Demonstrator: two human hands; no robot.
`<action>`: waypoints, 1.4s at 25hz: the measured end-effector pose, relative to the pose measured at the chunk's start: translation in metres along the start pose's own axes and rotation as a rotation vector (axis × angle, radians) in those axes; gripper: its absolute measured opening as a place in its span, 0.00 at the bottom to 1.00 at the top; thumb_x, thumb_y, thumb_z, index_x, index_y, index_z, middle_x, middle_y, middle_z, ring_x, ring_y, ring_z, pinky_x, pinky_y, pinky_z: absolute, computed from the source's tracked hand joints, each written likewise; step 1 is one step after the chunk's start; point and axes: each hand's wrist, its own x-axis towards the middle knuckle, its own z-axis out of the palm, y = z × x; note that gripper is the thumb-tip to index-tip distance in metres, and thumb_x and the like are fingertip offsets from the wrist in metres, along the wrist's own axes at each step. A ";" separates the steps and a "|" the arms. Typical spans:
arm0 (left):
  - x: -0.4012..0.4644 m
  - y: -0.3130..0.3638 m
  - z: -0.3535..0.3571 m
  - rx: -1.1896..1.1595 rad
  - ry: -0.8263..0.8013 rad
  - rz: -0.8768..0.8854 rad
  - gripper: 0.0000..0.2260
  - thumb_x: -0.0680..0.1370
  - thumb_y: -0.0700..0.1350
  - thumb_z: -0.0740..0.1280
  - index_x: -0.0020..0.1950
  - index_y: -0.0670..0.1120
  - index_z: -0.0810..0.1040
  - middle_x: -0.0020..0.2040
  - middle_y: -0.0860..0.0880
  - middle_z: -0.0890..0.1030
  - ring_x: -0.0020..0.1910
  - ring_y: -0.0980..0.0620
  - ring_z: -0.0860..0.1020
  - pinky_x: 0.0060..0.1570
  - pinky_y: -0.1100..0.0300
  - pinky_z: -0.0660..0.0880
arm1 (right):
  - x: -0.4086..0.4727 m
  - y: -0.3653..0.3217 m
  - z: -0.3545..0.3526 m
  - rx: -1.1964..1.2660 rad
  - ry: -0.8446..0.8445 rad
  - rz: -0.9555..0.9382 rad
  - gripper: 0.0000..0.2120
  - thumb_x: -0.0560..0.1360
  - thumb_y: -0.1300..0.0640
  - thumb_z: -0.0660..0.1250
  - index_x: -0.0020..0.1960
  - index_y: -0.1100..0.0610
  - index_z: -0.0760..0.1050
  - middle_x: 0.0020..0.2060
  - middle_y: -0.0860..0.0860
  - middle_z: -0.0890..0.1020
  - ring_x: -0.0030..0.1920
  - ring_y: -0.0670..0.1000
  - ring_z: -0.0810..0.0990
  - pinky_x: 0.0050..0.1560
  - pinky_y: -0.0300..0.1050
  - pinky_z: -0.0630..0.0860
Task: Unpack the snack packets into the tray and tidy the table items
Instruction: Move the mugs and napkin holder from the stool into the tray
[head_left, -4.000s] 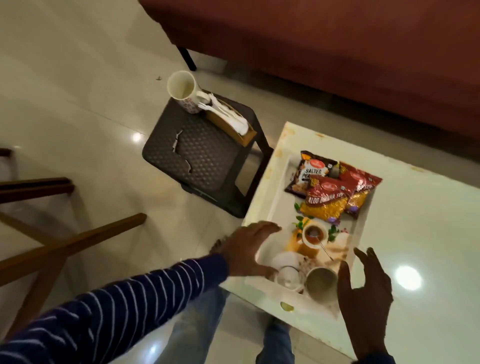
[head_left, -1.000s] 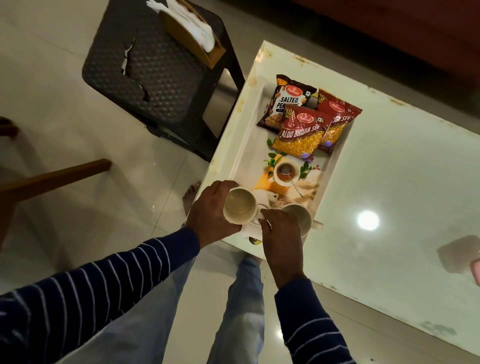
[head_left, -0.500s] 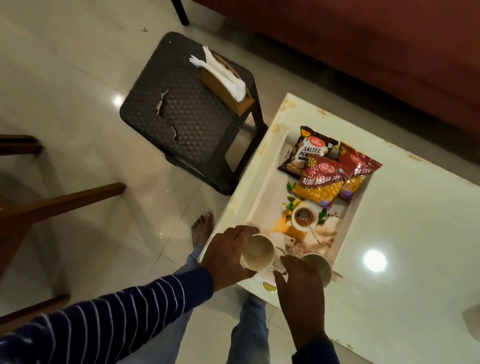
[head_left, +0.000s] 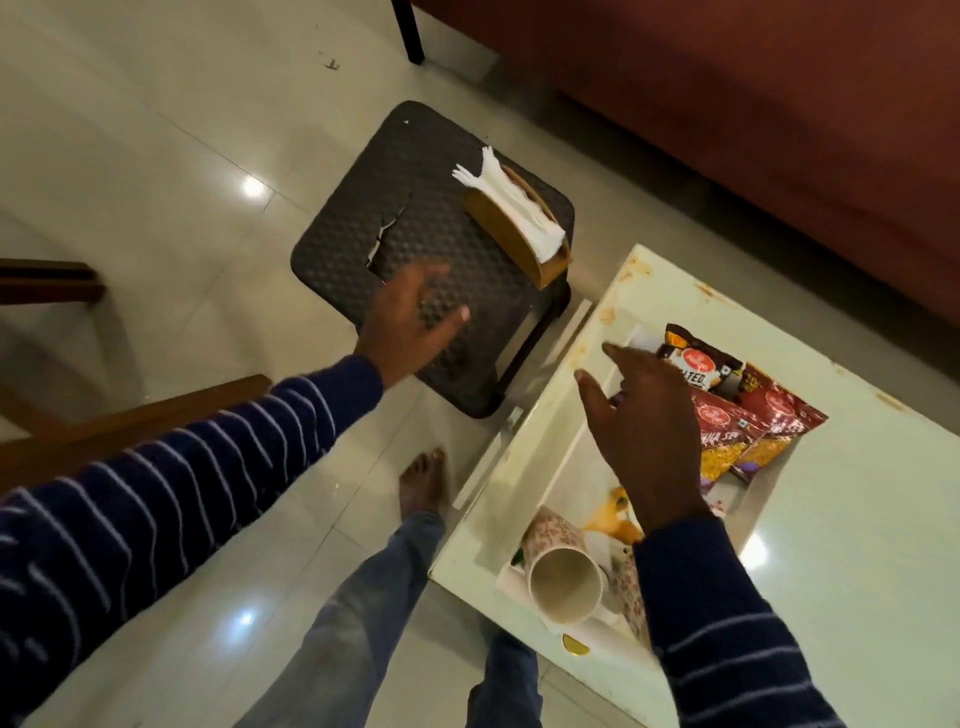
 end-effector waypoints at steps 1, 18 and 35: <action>0.024 0.001 -0.008 -0.063 0.055 -0.051 0.23 0.75 0.47 0.75 0.67 0.45 0.72 0.63 0.45 0.78 0.59 0.52 0.78 0.57 0.52 0.80 | 0.019 -0.010 0.001 0.013 0.011 -0.015 0.23 0.78 0.44 0.65 0.69 0.54 0.74 0.64 0.52 0.79 0.61 0.54 0.78 0.63 0.55 0.75; 0.169 0.009 -0.035 0.113 -0.375 0.344 0.22 0.80 0.33 0.64 0.73 0.46 0.72 0.69 0.43 0.76 0.66 0.53 0.73 0.63 0.75 0.69 | 0.136 -0.080 0.032 0.196 0.064 0.034 0.21 0.77 0.57 0.70 0.69 0.55 0.74 0.64 0.53 0.79 0.60 0.53 0.80 0.64 0.42 0.73; 0.157 0.005 -0.067 0.093 -0.222 0.166 0.11 0.81 0.39 0.66 0.63 0.38 0.76 0.62 0.42 0.81 0.61 0.50 0.78 0.56 0.65 0.76 | 0.136 -0.067 0.054 0.285 -0.039 -0.083 0.30 0.72 0.37 0.70 0.68 0.44 0.63 0.66 0.49 0.75 0.59 0.53 0.77 0.52 0.48 0.80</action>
